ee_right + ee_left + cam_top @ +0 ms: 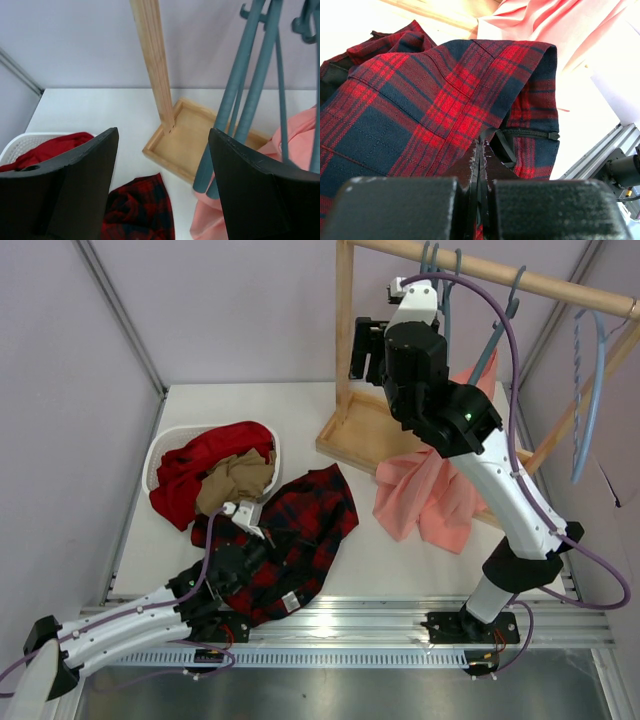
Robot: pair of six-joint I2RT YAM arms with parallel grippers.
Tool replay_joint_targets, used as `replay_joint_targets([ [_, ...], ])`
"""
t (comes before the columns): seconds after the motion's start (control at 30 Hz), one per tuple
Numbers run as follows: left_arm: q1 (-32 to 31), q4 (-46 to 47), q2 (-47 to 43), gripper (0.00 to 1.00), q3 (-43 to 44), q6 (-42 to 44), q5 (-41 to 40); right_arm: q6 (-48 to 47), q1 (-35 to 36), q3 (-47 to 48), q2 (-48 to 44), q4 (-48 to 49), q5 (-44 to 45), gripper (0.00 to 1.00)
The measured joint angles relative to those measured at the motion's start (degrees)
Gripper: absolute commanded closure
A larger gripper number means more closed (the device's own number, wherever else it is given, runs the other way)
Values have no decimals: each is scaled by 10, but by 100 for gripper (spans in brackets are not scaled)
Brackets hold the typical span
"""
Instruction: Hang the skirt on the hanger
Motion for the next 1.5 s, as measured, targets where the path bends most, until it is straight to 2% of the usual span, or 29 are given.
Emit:
replay_joint_targets([
  [0.4, 2, 0, -12, 100, -9, 0, 0, -46, -22, 11, 0, 0, 25, 23],
  [0.63, 6, 3, -7, 100, -10, 0, 1, -55, -80, 12, -2, -14, 24, 24],
  [0.77, 7, 4, 0, 100, -13, 0, 7, -54, -90, 12, -7, -23, 18, 25],
  [1.07, 8, 19, 8, 100, -16, 0, 11, -57, -95, -17, -57, -21, 12, 26],
  [1.5, 8, 29, 12, 100, -19, 0, 14, -56, -160, -50, -69, -20, -12, 32],
])
